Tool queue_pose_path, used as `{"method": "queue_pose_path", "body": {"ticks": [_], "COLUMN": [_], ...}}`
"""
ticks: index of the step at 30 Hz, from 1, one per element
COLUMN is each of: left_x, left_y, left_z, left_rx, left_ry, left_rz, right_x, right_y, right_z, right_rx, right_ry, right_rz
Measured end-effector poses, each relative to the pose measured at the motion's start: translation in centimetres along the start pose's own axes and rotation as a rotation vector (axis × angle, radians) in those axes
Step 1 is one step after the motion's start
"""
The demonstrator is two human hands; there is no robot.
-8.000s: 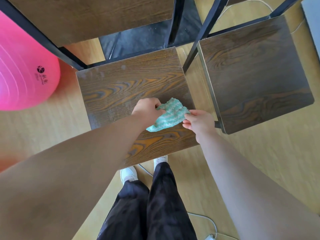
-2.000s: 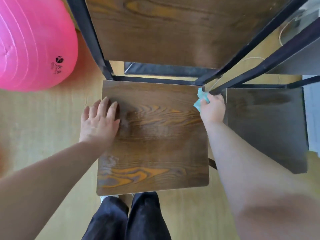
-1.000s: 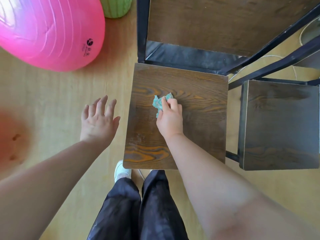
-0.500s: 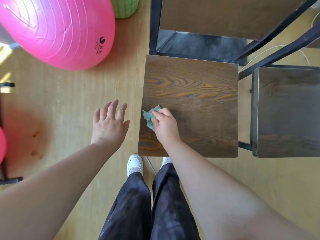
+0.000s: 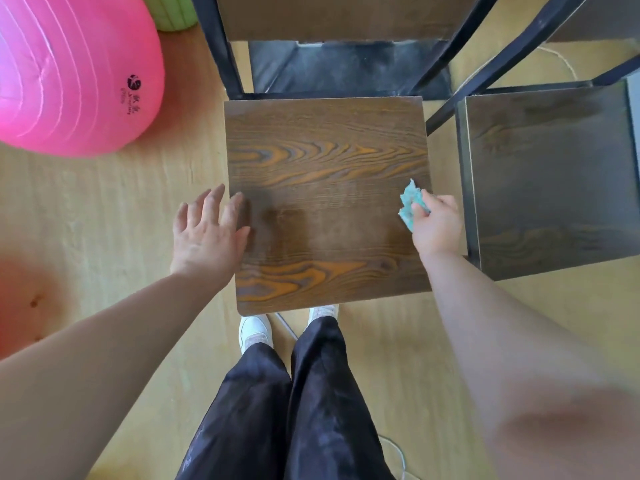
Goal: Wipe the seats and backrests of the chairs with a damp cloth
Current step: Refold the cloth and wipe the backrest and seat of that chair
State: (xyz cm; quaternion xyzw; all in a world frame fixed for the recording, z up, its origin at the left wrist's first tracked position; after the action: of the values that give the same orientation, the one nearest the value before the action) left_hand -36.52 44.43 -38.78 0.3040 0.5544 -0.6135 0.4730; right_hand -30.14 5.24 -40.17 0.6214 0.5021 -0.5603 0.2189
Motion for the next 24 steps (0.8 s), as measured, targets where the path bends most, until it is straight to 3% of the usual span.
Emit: {"method": "queue_pose_path", "body": {"ticks": [11,24], "left_x": [0.6,0.5], "left_y": [-0.8,-4.8], "left_z": [-0.6,-5.8], "left_rx": [0.023,-0.087], "left_ry": [0.02,-0.036], "left_rz": [-0.033,0.004], "right_x": [5.2,11.5], "right_y": [-7.4,-16.4], "right_z": [-5.9,-14.8], "right_rx": [-0.137,-0.417], "right_ry": [-0.047,-0.033], "right_rz": [0.013,-0.125]}}
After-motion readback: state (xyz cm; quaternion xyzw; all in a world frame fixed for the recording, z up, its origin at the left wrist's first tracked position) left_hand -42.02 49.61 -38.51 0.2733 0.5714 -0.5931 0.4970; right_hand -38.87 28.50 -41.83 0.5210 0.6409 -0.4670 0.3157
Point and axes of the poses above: each hand's wrist, its own y-axis towards the middle knuckle, its own x-axis out of the palm, z = x × y, the point moved 9 cm from there along y, towards the middle knuckle, and after that the axes turned 6 degrees about -y, right-handed, at the moved point
